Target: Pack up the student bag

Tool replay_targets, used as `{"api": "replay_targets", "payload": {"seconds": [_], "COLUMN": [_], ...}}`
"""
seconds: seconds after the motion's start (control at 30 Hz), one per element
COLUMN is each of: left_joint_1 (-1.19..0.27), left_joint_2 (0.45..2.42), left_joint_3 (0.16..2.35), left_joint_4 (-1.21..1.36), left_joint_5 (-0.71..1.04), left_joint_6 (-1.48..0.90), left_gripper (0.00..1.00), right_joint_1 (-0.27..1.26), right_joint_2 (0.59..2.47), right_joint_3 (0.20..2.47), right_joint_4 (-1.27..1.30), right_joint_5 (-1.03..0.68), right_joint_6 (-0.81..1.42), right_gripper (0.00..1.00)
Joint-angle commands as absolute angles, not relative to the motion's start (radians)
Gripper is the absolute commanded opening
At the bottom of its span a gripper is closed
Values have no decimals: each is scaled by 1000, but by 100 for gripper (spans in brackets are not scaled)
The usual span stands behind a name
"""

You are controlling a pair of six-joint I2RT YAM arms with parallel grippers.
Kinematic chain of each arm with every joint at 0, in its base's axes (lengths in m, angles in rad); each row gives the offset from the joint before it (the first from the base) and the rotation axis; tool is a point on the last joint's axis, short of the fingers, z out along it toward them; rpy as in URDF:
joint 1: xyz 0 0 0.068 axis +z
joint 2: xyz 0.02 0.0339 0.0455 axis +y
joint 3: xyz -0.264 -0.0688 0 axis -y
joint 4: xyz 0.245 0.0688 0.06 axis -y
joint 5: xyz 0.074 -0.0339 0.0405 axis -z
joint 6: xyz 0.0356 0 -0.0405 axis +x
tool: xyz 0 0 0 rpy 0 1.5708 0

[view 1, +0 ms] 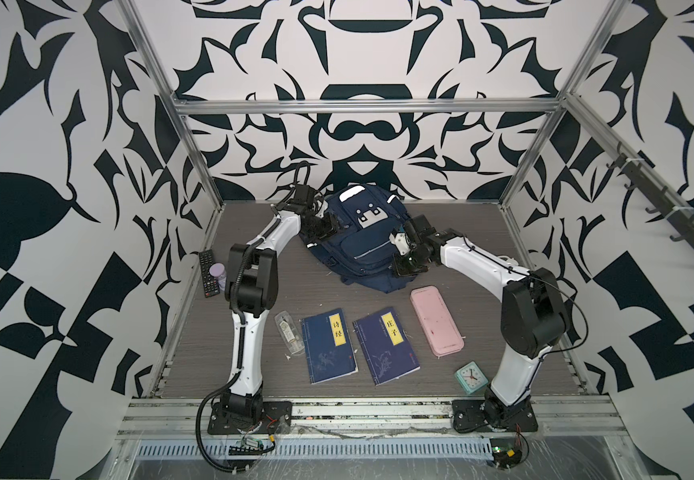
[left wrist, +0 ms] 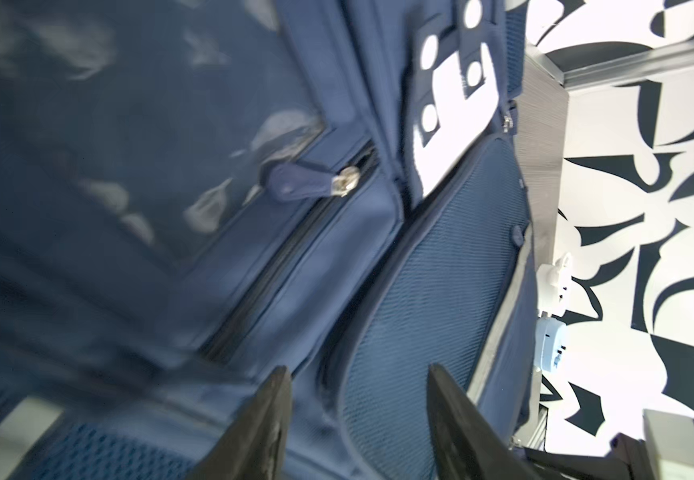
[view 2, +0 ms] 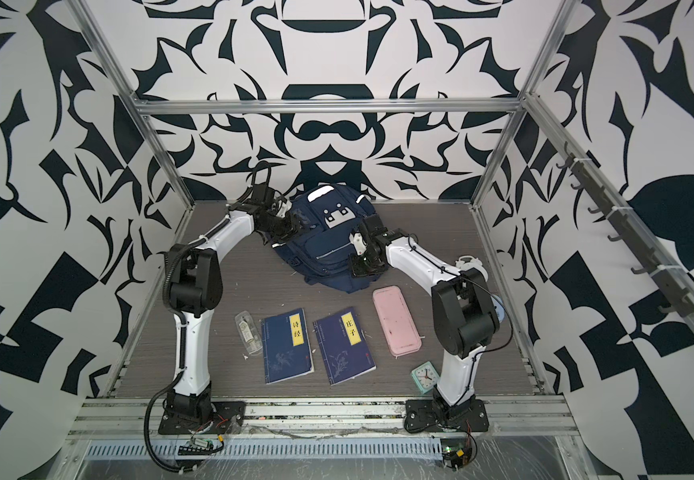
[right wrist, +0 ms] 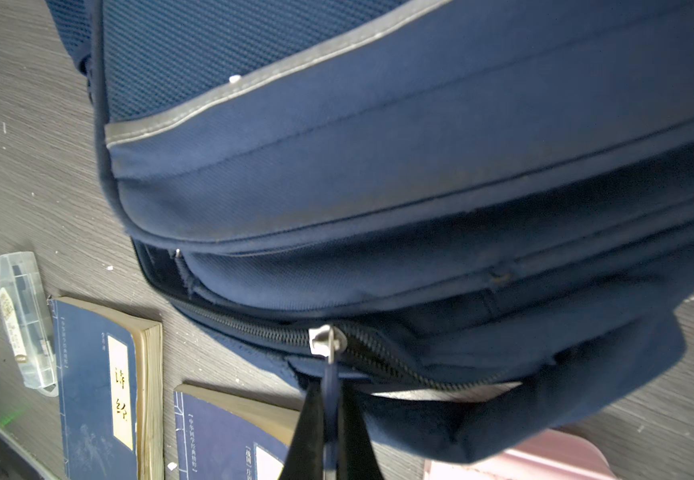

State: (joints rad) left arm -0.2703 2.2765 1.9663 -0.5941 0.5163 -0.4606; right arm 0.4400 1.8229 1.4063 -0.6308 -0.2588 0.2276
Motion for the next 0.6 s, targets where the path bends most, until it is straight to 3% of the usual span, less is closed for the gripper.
{"api": "replay_targets", "payload": {"seconds": [0.0, 0.37, 0.47, 0.57], "left_joint_1": [-283, -319, -321, -321], "left_joint_2": [2343, 2486, 2505, 2509], "left_joint_3": [2055, 2230, 2238, 2230], "left_joint_4": [-702, -858, -858, -852], "left_joint_5": [566, 622, 670, 702], "left_joint_6": [-380, -264, -262, -261], "left_gripper": [55, 54, 48, 32], "right_joint_1": [431, 431, 431, 431], "right_joint_2": [1804, 1810, 1817, 1826], "right_joint_3": [1435, 1446, 1456, 1465], "right_joint_4": [-588, -585, -584, -583], "right_joint_5": [-252, -265, -267, -267], "right_joint_6": [212, 208, 206, 207], "right_gripper": [0, 0, 0, 0]}}
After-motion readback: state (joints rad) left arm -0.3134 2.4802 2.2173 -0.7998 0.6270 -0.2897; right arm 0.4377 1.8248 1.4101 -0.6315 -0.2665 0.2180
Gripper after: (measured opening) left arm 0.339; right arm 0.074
